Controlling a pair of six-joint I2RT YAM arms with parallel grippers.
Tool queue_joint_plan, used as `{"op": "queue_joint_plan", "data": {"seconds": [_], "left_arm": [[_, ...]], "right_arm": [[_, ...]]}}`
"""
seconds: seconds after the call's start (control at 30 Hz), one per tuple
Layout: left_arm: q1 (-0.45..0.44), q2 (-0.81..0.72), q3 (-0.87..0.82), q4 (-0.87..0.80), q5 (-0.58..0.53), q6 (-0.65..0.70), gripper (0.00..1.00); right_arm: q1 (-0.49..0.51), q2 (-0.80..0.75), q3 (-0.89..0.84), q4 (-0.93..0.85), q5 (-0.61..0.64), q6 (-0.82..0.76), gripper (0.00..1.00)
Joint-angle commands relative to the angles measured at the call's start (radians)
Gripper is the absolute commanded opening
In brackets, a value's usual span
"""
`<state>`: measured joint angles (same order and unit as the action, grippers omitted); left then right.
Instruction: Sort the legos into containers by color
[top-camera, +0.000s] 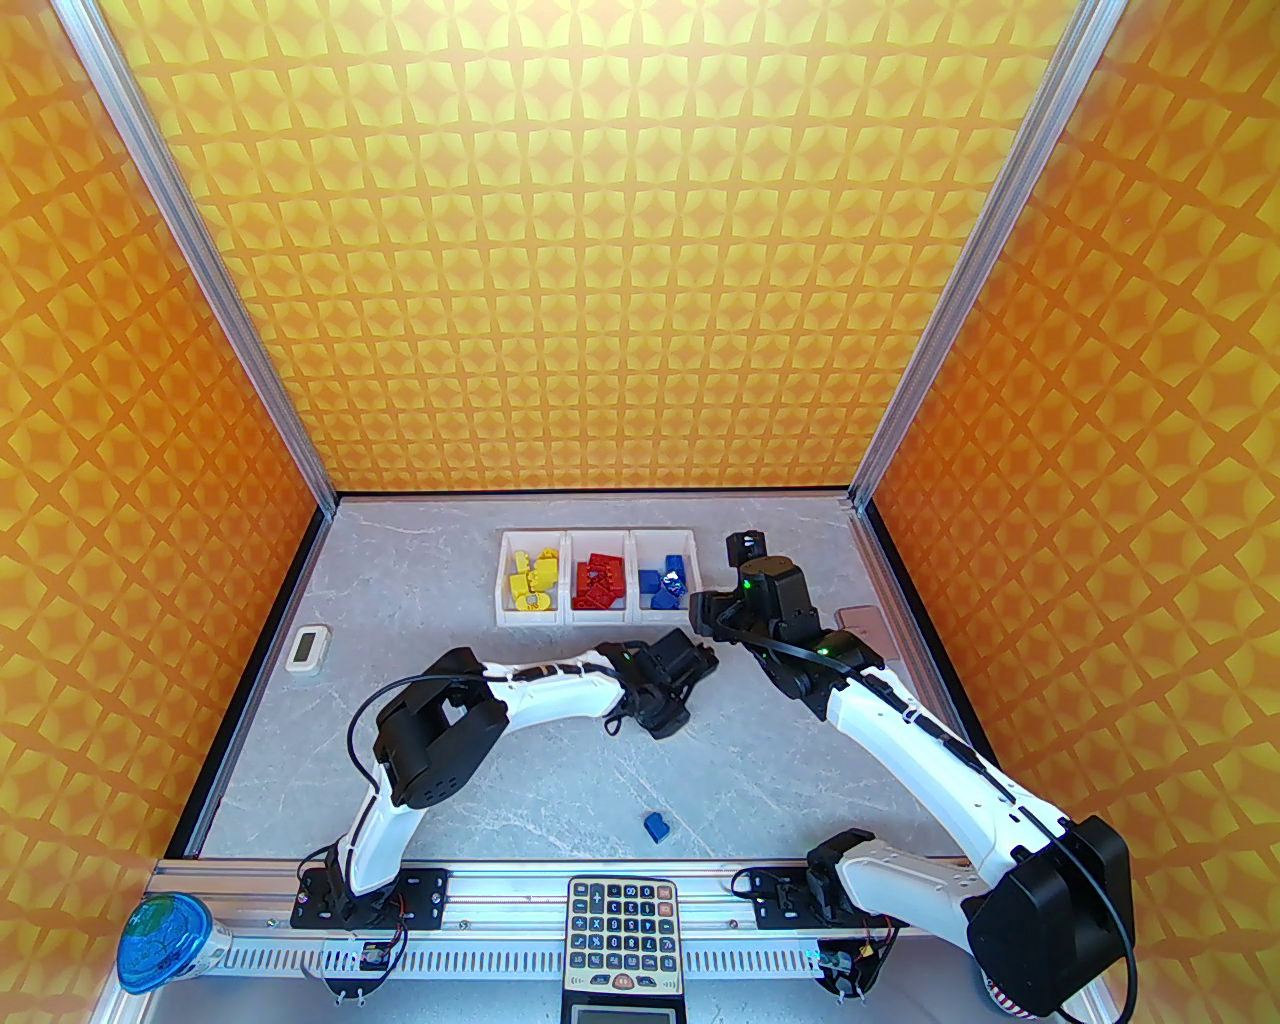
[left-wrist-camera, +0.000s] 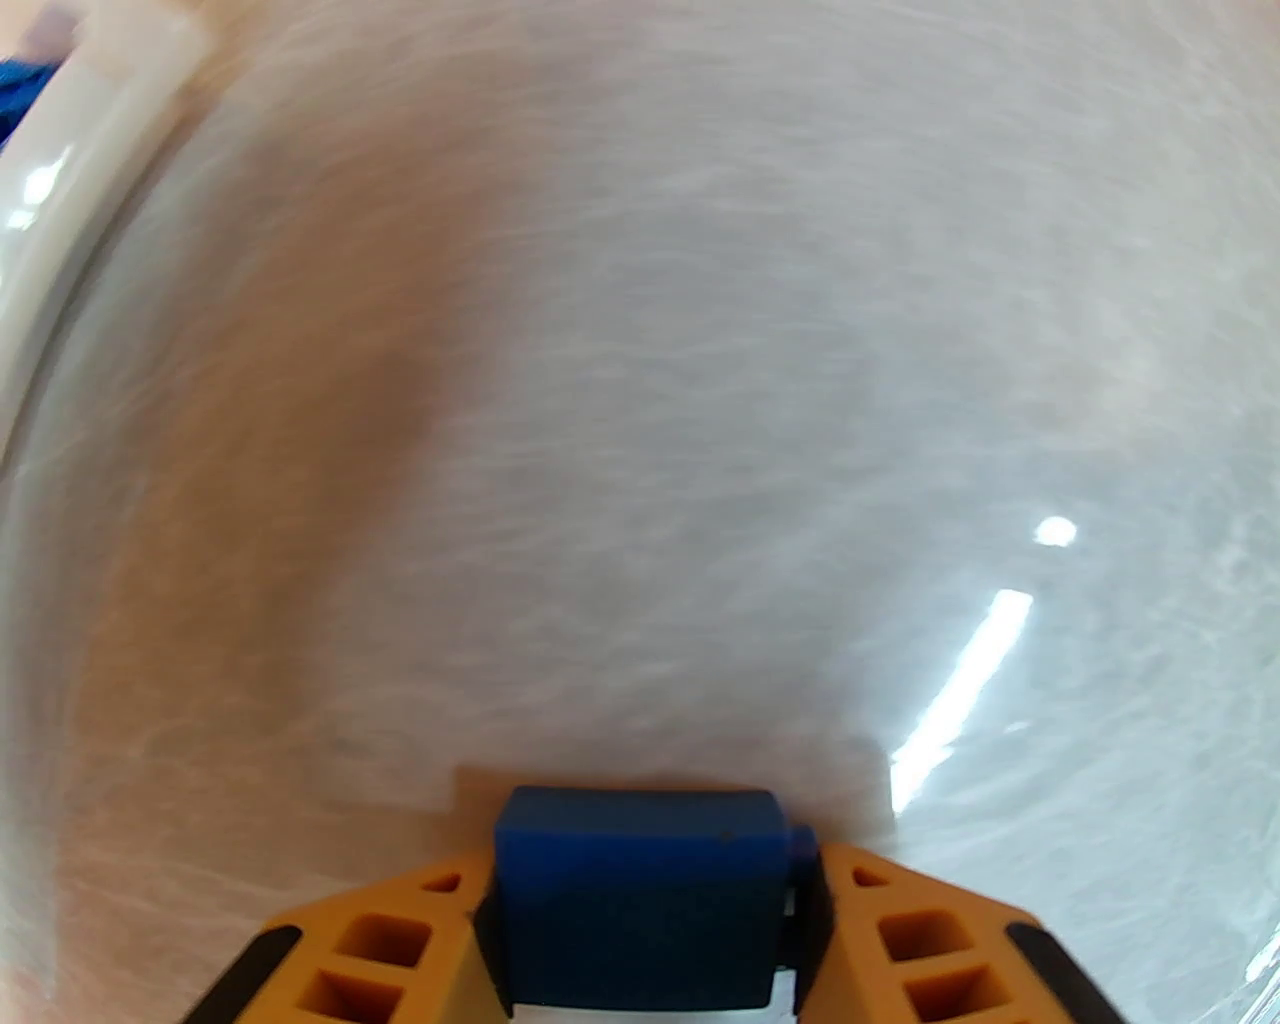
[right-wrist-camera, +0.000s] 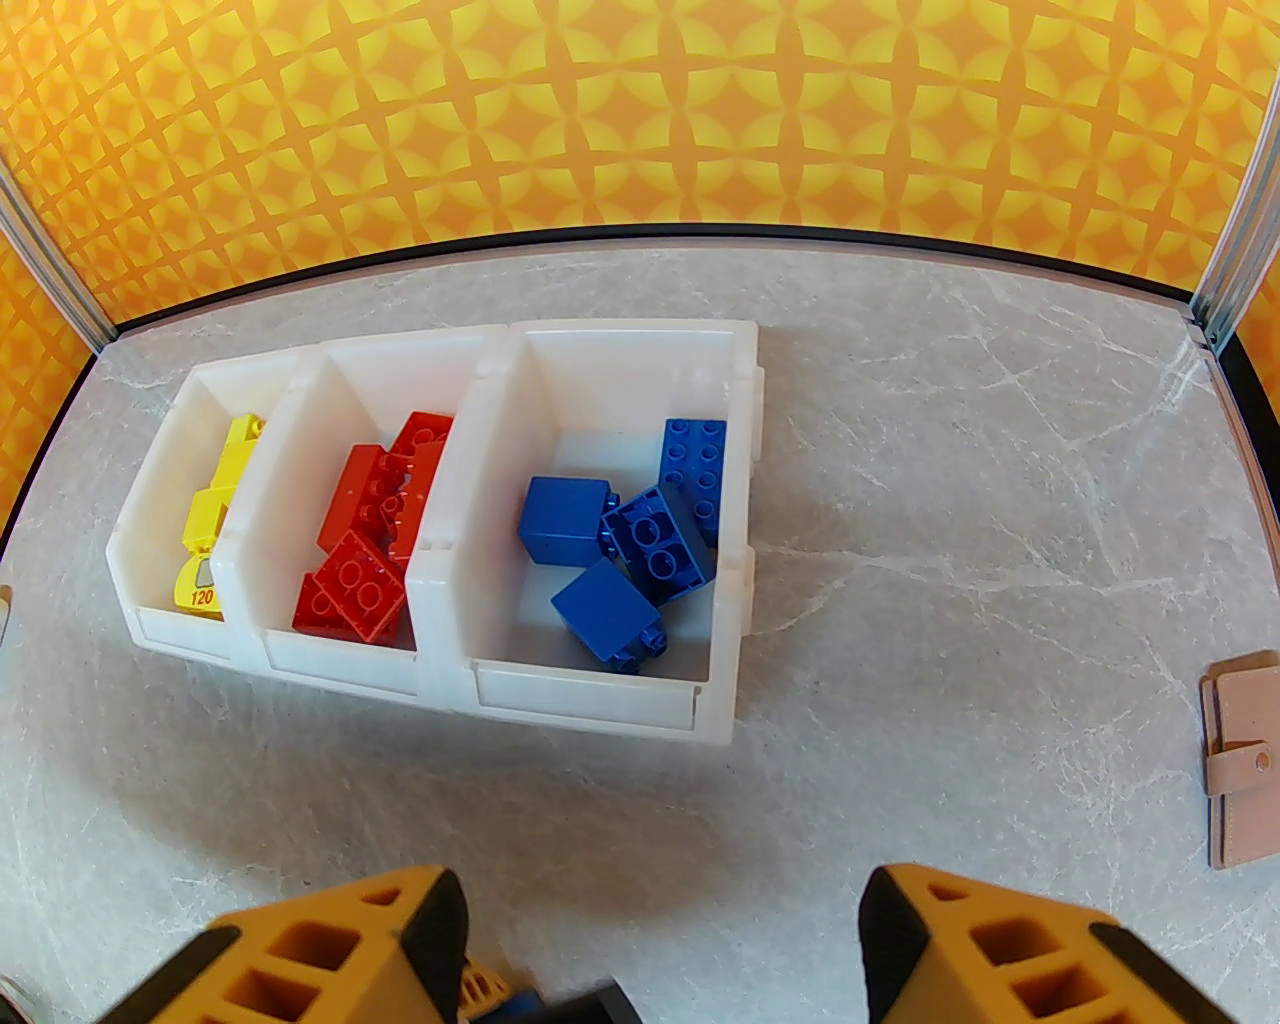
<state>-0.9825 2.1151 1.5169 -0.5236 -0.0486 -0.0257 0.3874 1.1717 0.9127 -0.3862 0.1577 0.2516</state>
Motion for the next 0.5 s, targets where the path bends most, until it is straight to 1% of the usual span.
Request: {"op": "queue_joint_plan", "data": {"seconds": [0.0,0.27,0.47], "left_arm": [[0.045,-0.025,0.068,-0.054,-0.002,-0.017,0.33],[0.144,-0.062,0.177,-0.134,-0.008,-0.044,0.32],[0.214,-0.024,0.313,-0.176,-0.008,-0.062,0.31]], "right_arm": [[-0.011,-0.035,-0.013,-0.008,-0.004,0.018,0.7],[-0.023,-0.057,-0.022,-0.01,0.002,0.029,0.7],[-0.028,-0.073,-0.028,-0.008,-0.003,0.031,0.7]]}}
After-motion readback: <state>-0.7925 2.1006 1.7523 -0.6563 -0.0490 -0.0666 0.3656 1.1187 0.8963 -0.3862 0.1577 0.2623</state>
